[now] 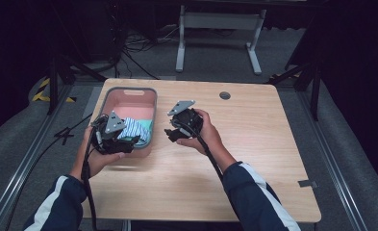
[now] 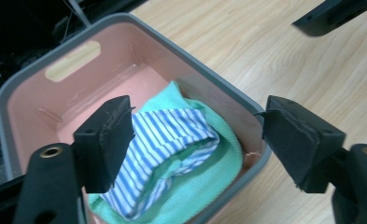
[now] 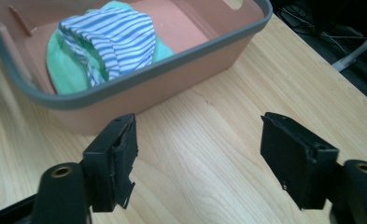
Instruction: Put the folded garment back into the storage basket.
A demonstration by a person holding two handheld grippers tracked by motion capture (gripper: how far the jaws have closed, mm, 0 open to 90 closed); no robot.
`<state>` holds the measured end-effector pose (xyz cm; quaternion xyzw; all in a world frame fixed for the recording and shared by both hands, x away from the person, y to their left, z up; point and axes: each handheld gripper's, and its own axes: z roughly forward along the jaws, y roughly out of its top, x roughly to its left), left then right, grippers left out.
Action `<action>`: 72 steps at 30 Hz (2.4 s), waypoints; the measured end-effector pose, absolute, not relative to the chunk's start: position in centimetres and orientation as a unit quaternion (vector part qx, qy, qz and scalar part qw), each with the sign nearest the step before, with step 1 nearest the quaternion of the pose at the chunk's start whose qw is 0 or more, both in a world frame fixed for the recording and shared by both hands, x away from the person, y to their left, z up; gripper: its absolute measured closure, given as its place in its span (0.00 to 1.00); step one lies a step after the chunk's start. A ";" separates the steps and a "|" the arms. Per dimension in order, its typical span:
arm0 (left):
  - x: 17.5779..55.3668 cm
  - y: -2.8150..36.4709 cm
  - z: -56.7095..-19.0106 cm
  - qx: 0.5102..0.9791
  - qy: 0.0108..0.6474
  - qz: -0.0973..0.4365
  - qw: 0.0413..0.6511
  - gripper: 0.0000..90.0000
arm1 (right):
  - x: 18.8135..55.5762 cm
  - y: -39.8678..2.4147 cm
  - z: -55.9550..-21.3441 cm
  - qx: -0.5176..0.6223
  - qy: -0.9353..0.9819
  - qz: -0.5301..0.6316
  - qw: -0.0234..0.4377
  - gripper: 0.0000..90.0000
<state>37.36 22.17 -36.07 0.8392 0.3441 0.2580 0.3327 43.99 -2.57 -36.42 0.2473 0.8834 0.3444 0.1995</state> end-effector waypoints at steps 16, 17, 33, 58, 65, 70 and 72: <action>35.5 20.6 -36.4 0.856 0.298 0.263 0.330 0.26 | 42.3 -6.8 -36.8 0.248 0.888 0.317 0.224 0.25; 35.2 20.1 -36.4 0.859 0.290 0.263 0.329 0.26 | 42.1 -7.0 -36.8 0.248 0.887 0.317 0.225 0.25; 34.1 17.1 -37.8 0.878 0.249 0.245 0.327 0.26 | 40.5 -10.1 -37.2 0.253 0.885 0.310 0.237 0.26; 33.7 13.5 -41.0 0.905 0.188 0.220 0.311 0.25 | 37.4 -17.5 -40.5 0.285 0.876 0.308 0.238 0.27; 33.6 12.9 -41.9 0.909 0.185 0.204 0.312 0.23 | 36.6 -19.3 -41.4 0.296 0.874 0.306 0.236 0.27; 33.6 12.6 -42.7 0.913 0.182 0.193 0.310 0.23 | 35.9 -20.8 -42.1 0.301 0.871 0.307 0.236 0.27; 33.6 12.6 -43.1 0.913 0.181 0.189 0.312 0.23 | 35.5 -21.4 -42.4 0.305 0.870 0.309 0.234 0.27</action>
